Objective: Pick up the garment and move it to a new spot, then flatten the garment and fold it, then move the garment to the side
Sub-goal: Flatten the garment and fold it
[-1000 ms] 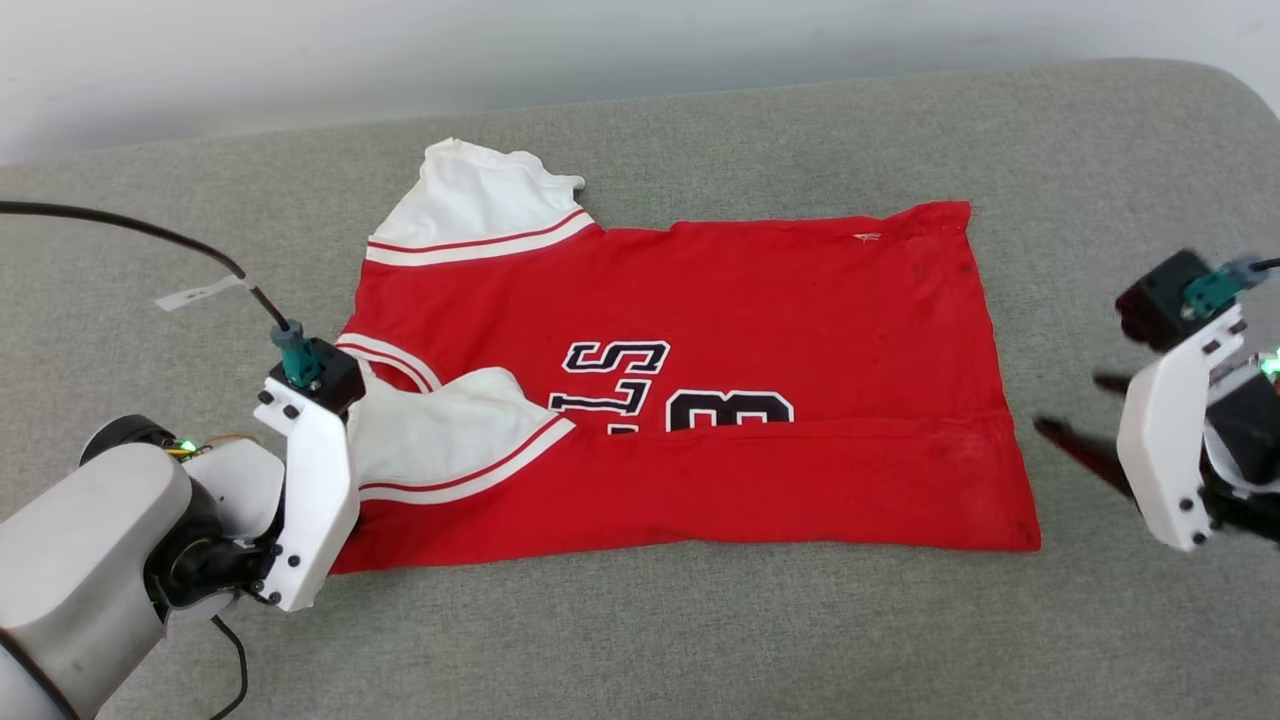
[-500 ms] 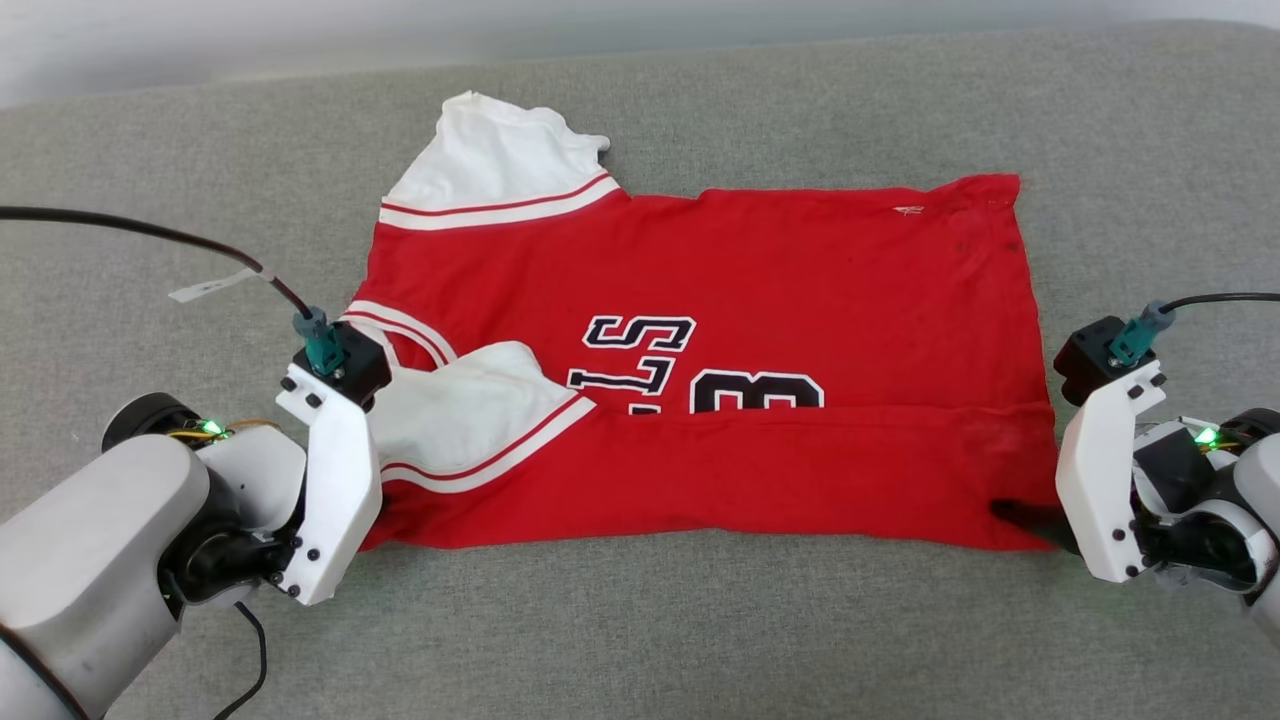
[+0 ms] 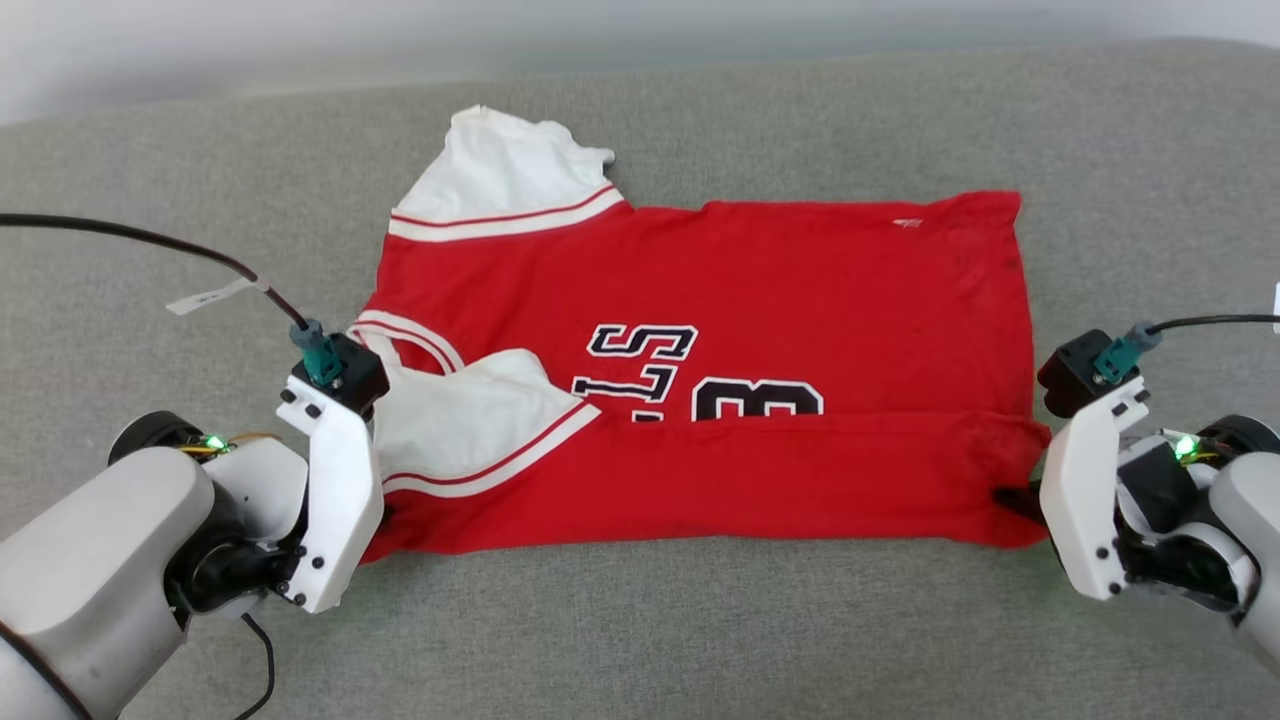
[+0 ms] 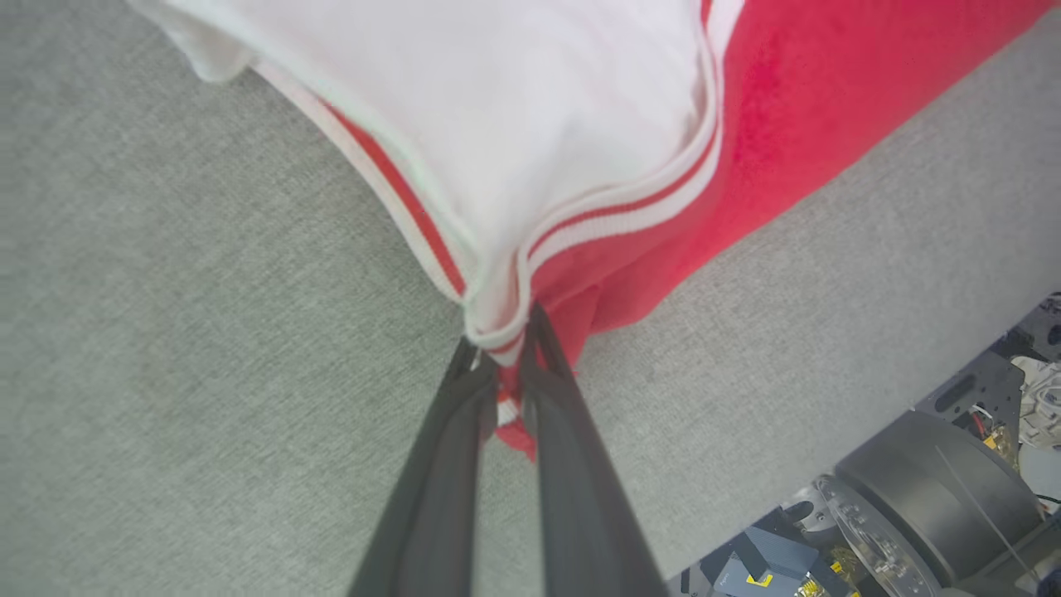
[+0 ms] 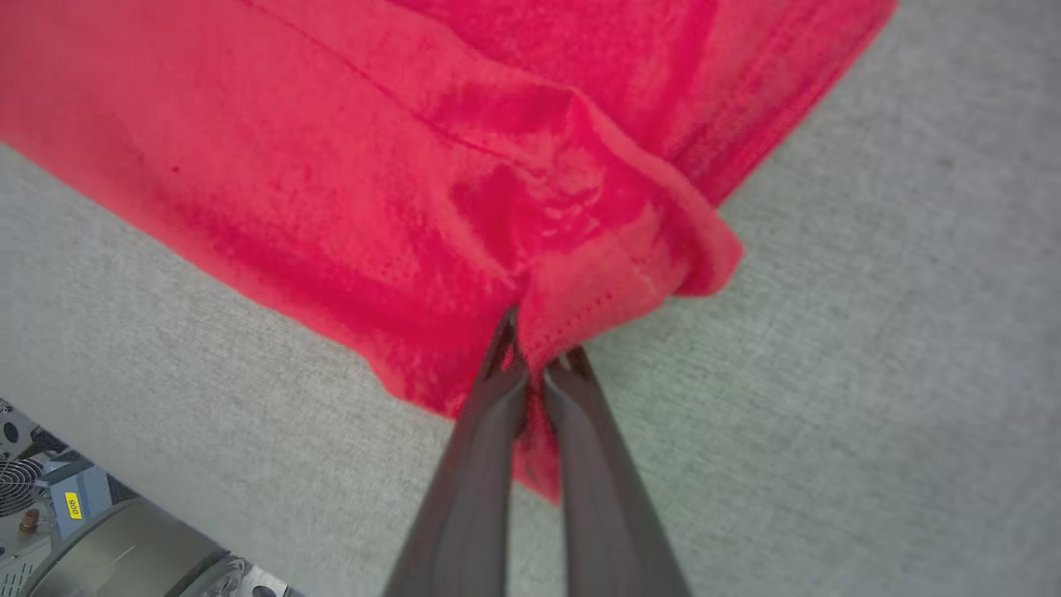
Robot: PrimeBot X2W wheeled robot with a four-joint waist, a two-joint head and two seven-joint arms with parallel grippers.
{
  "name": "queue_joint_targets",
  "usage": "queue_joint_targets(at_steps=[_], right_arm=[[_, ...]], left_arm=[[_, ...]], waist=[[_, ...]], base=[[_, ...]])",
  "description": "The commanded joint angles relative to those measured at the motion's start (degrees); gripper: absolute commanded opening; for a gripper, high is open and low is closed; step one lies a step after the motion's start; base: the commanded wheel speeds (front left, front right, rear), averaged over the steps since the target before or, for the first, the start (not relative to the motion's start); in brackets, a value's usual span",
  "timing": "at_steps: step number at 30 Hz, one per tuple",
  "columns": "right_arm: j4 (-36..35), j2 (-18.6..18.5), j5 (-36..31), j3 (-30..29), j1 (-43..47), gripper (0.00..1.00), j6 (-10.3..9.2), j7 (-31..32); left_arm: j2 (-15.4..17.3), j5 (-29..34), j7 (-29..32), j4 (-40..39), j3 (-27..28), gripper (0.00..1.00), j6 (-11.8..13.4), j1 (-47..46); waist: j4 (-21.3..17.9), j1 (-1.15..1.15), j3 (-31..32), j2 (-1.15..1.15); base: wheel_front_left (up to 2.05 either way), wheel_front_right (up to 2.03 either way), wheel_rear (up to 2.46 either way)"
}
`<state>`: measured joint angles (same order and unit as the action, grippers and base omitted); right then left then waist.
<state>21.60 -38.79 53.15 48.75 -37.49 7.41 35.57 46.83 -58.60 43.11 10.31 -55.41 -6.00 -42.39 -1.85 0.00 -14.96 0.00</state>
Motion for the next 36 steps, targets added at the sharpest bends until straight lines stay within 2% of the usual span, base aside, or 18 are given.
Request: queue_joint_targets(at_steps=[1, 10, 16, 19, 24, 25, 26, 27, 28, 36], right_arm=[[-0.6, -0.7, 0.5, 0.5, 1.3, 0.0, 0.14, -0.2], [-8.5, -8.6, 3.3, 0.4, 5.4, 0.0, 0.07, -0.7], [-12.7, -12.4, 5.1, -0.3, 10.1, 0.0, 0.07, 0.8], [-12.5, -12.1, 4.9, -0.6, 11.8, 0.0, 0.06, 1.3], [-8.7, -9.0, 3.0, -0.7, 12.7, 0.0, 0.07, 0.7], [-7.7, -8.3, 2.7, -0.7, 12.7, 0.07, 0.07, 0.5], [-6.9, -7.6, 2.5, -0.8, 12.7, 0.4, 0.06, 0.2], [-6.4, -7.0, 2.2, -0.9, 12.6, 1.0, 0.06, -0.1], [-6.3, -6.4, 2.0, -1.1, 12.4, 1.0, 0.06, -0.9], [-7.6, -5.5, -3.3, -6.0, 10.7, 1.0, 0.06, -10.2]], left_arm=[[0.2, -0.3, -0.3, -0.1, 0.0, 0.0, 0.0, 0.9], [3.7, -3.3, -0.3, -4.2, -0.8, 0.0, 0.5, 6.5], [6.2, -4.4, -0.4, -8.6, -1.7, 0.0, 2.2, 10.6], [6.3, -4.7, -0.8, -9.2, -2.1, 0.0, 3.0, 11.9], [5.3, -4.6, -0.7, -7.3, -2.7, 0.0, 3.6, 12.7], [5.1, -4.4, -1.0, -6.8, -2.7, 0.0, 3.6, 12.5], [4.9, -4.0, -1.4, -6.3, -2.5, 0.0, 3.9, 12.2], [4.7, -4.2, -1.7, -5.9, -2.3, 0.34, 4.0, 12.0], [4.5, -4.1, -2.3, -5.9, -2.0, 1.0, 3.7, 11.7], [6.9, -4.4, -5.4, -7.1, 1.7, 1.0, 4.5, 9.2]], waist=[[-0.3, 0.0, 1.2, 0.0], [-0.6, 0.0, 5.2, 0.0], [-0.6, 0.0, 5.7, 0.0], [-0.6, 0.0, 4.9, 0.0], [-0.7, 0.0, 3.4, 0.0], [-0.6, 0.0, 3.3, 0.0], [-0.6, 0.0, 3.2, 0.0], [-0.6, 0.0, 3.3, 0.0], [-0.6, 0.0, 3.3, 0.0], [-1.3, 0.0, 5.4, 0.0]], base=[[0.0, 0.0, 0.0], [0.0, 0.0, 0.0], [0.0, 0.0, 0.0], [0.0, 0.0, 0.0], [0.0, 0.0, 0.0], [0.0, 0.0, 0.0], [0.0, 0.0, 0.0], [0.0, 0.0, 0.0], [0.0, 0.0, 0.0], [0.0, 0.0, 0.0]])
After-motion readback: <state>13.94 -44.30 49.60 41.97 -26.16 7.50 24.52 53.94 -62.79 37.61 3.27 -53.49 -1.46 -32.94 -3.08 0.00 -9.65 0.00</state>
